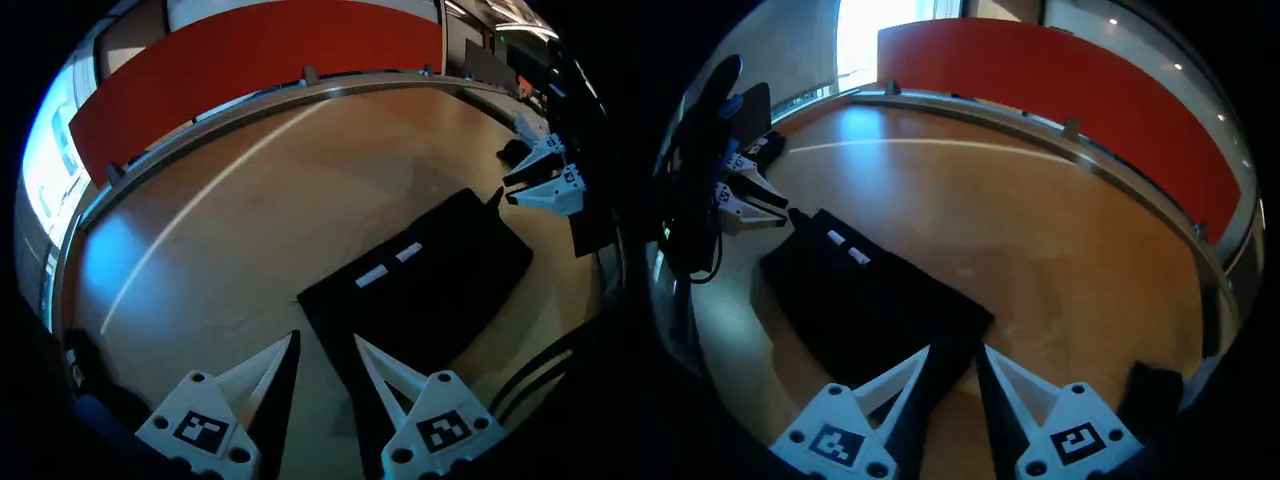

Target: Fold towel

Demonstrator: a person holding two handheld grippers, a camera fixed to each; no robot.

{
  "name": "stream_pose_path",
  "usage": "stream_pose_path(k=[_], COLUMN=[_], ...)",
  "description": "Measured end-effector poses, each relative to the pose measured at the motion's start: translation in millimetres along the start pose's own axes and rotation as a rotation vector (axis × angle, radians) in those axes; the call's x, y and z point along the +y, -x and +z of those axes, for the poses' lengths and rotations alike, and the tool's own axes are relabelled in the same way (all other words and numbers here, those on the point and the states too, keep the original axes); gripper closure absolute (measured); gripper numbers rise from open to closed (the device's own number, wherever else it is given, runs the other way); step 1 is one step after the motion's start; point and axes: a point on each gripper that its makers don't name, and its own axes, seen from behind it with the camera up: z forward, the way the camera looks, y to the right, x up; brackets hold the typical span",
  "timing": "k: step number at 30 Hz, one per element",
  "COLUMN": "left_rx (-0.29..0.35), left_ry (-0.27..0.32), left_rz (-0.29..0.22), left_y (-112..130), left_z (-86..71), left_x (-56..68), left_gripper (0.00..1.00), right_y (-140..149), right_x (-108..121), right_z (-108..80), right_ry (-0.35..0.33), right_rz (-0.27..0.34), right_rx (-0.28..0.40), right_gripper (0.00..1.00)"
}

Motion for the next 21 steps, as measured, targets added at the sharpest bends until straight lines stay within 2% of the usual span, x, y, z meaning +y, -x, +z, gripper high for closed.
stream_pose_path(k=[7,9,10,11,13,15,17,21], left_rx=[0.006,0.007,0.006,0.005,0.002,0.000,0.004,0.008], left_ry=[-0.012,-0.013,-0.011,-0.008,0.006,0.018,0.020,0.016], left_rz=[-0.006,-0.010,-0.011,-0.013,-0.023,-0.034,-0.044,-0.047], left_y=[-3,-3,-3,-3,-2,-1,-1,-1], left_z=[-0.6,-1.6,-2.3,-3.2,-4.3,-5.4,-6.6,-8.7], left_x=[-4.7,-6.0,-5.9,-5.9,-3.4,-1.3,-0.8,-1.2], left_gripper=[0.59,0.56,0.46,0.35,0.26,0.06,0.02,0.02], right_y=[-4,-5,-5,-5,-5,-5,-5,-2], right_x=[9,9,9,9,9,9,8,7], right_z=[-0.5,-1.7,-2.5,-3.3,-4.8,-6.4,-7.8,-10.1], right_ry=[0.026,0.027,0.027,0.028,0.028,0.027,0.024,0.021], right_rz=[-0.004,-0.002,-0.001,0.001,0.006,0.011,0.016,0.022], right_rx=[0.016,0.021,0.024,0.027,0.031,0.035,0.037,0.036], right_gripper=[0.30,0.17,0.10,0.07,0.05,0.03,0.03,0.03])
